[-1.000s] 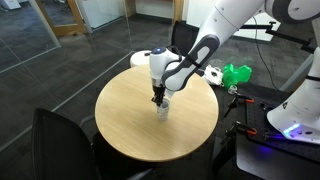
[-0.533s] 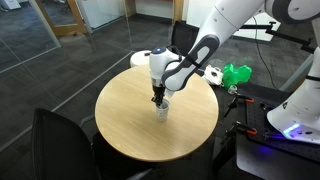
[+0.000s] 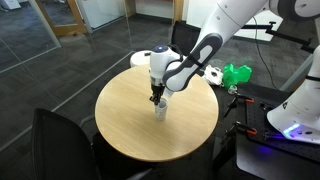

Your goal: Pick the marker from the cup and put it on the table

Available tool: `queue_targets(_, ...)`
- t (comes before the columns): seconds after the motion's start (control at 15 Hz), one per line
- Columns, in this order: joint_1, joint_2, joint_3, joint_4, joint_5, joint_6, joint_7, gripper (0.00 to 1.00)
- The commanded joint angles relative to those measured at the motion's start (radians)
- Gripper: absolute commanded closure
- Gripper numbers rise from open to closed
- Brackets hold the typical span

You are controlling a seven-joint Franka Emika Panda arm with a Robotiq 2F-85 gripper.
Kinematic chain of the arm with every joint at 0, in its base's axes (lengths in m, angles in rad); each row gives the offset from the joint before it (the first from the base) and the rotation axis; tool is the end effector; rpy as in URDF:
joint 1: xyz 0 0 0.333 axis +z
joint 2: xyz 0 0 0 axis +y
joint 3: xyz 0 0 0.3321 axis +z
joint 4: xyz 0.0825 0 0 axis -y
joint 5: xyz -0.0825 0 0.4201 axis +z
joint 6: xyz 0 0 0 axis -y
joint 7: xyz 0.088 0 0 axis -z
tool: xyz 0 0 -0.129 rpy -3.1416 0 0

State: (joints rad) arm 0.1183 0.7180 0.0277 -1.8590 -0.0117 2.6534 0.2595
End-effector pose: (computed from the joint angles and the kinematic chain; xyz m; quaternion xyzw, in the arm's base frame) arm 0.6656 0.0978 0.0963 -0.9977 0.0554 -0.0363 0.0136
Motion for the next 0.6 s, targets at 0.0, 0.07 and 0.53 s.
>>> queue_targets(0.0, 0.024, -0.077, -0.021, -0.087, 0.006, 0.056, -0.008, 0.95)
queue_targets(0.07, 0.025, -0.087, -0.023, -0.100, 0.006, 0.067, -0.006, 0.95)
queue_targets(0.53, 0.055, -0.187, -0.061, -0.203, 0.001, 0.134, 0.029, 0.95)
